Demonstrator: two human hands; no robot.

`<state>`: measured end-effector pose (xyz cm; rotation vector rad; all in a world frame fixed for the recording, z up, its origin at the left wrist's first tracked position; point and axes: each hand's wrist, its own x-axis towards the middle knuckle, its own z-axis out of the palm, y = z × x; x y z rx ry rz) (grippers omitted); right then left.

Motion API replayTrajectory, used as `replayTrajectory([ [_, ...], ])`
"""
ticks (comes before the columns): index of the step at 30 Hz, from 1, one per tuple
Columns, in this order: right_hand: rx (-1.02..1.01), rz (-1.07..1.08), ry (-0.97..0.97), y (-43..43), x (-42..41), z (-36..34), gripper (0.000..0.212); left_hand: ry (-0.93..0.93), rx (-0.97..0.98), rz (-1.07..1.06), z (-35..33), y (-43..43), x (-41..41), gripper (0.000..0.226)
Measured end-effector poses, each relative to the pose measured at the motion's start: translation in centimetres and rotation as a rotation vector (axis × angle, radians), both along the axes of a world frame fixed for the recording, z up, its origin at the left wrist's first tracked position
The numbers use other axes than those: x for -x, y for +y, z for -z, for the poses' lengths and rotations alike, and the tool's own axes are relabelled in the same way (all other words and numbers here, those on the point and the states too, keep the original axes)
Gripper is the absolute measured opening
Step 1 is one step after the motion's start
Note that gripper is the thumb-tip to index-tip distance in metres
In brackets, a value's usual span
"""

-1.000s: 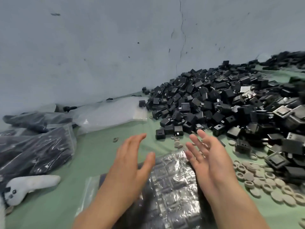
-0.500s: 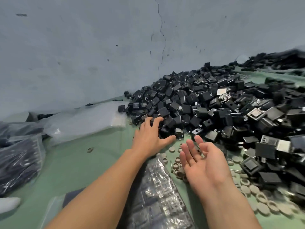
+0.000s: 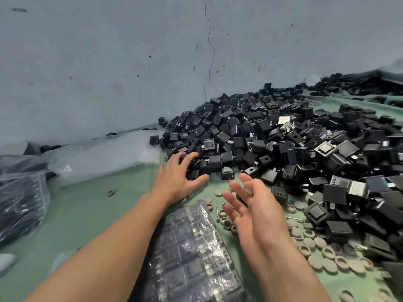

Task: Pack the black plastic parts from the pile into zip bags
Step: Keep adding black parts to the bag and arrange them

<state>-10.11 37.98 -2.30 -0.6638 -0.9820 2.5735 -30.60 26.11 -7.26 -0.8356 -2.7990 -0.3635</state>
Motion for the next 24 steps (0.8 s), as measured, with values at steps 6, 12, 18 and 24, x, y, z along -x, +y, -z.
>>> replayTrajectory([
  [6, -0.042, -0.008, -0.015, -0.4, 0.3, 0.0, 0.020, -0.012, 0.067, -0.068, 0.1, 0.4, 1.1, 0.075],
  [12, -0.037, 0.024, -0.032, 0.2, 0.3, 0.0, 0.020, 0.031, 0.060, -0.124, 0.7, 0.6, 2.8, 0.062],
  [18, 0.014, 0.045, -0.057, 0.6, 0.5, 0.2, 0.018, 0.085, 0.188, -0.110, 0.1, 0.9, 3.6, 0.068],
  [24, 0.107, 0.070, -0.094, 1.1, 0.6, 0.4, 0.017, 0.010, 0.281, -0.139, -1.3, 1.7, 3.8, 0.073],
])
